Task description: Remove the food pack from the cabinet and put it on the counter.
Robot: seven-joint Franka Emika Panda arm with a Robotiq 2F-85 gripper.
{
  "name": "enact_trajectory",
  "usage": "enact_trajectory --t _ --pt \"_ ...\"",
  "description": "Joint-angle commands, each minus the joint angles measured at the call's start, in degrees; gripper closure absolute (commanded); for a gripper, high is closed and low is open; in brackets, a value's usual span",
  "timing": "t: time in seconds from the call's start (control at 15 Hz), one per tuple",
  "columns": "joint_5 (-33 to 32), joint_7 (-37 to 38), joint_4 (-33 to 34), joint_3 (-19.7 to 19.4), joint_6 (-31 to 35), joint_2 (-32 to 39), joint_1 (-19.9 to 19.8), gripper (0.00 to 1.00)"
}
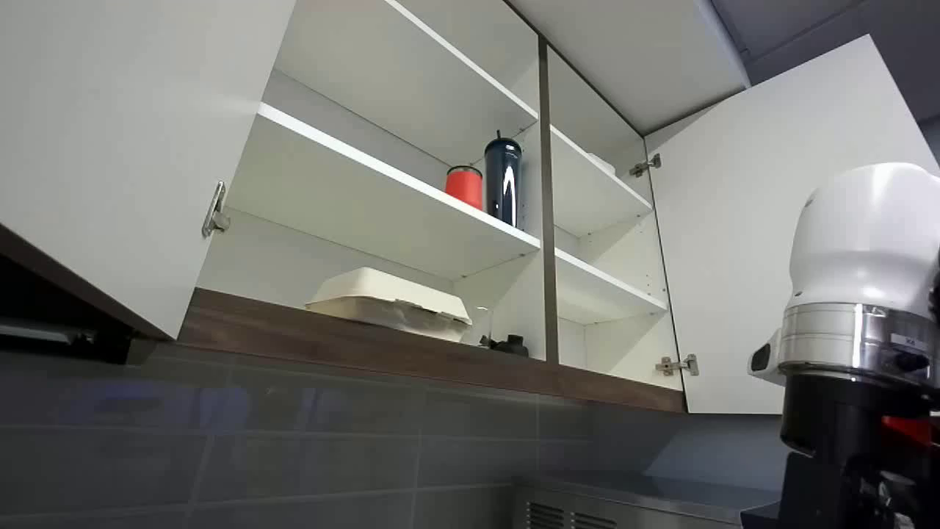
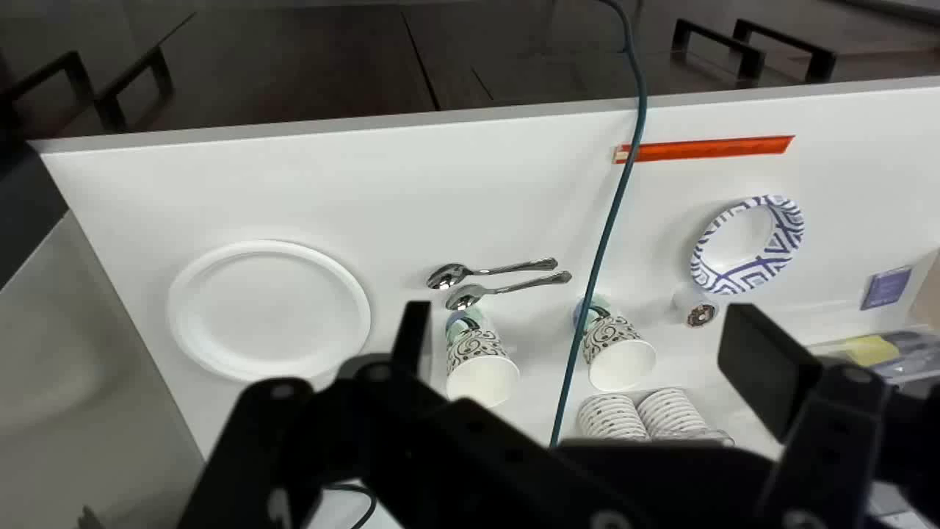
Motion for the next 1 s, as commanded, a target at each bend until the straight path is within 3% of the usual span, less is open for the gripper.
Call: enact_trajectory --t 0.0,0.67,0.93 --pt "0.4 -0.4 0.2 0.3 -0.3 0.0 -0.5 0.0" --pt "0.4 -0.4 0.2 0.3 -0.3 0.0 -0.5 0.0" --pt "6.6 13.1 5.0 4.5 -0.3 5.1 -2.8 0.0"
